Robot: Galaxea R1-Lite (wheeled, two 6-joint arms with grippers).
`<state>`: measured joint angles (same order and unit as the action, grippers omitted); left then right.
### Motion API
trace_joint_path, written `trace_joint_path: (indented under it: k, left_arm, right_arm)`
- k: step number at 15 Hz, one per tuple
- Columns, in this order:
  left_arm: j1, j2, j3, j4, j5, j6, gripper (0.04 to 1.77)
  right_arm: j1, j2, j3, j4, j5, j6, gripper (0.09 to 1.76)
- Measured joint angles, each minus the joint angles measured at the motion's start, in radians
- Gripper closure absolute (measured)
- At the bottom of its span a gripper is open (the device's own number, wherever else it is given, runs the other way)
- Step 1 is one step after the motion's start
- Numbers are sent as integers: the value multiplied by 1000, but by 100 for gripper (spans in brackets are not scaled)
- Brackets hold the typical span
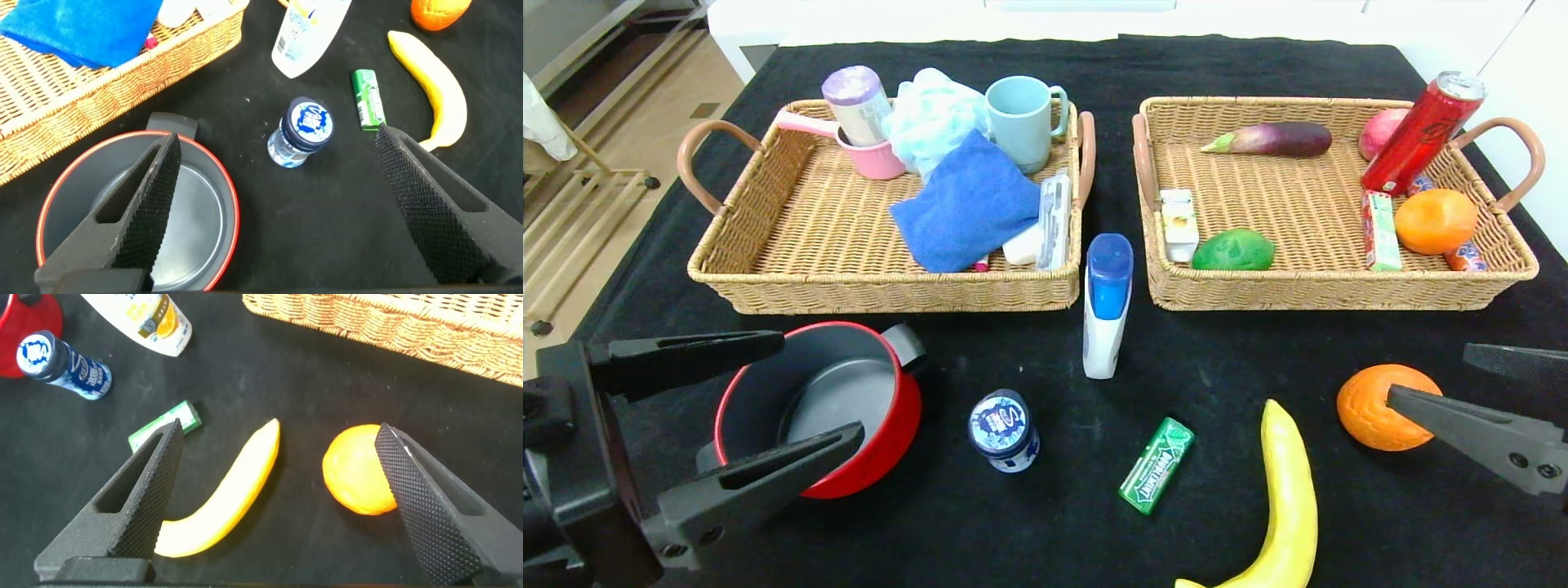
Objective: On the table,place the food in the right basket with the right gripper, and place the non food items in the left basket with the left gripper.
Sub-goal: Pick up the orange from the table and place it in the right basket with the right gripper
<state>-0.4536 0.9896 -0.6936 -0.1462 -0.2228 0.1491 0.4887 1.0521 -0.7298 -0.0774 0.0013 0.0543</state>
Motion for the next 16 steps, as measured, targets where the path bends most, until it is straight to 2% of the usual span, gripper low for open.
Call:
trace_joint_path:
  k: [2,6,11,13,16]
  left_arm:
    - [-1,-4,0,0,0,1,9]
    - [-1,-13,0,0,0,3,9]
    - [0,-28,1,2,-5,4,9]
    - [0,-29,5,2,-7,5,9]
    - [-1,-30,6,2,-7,7,9]
  right_arm:
    - [0,1,-19,47,-27,2,14]
    - [-15,23,-137,286,-152,57,14]
    - [-45,158,-431,699,-221,365,14]
    - [-54,236,-490,740,-232,415,14]
    - [-92,335,-513,734,-230,431,14]
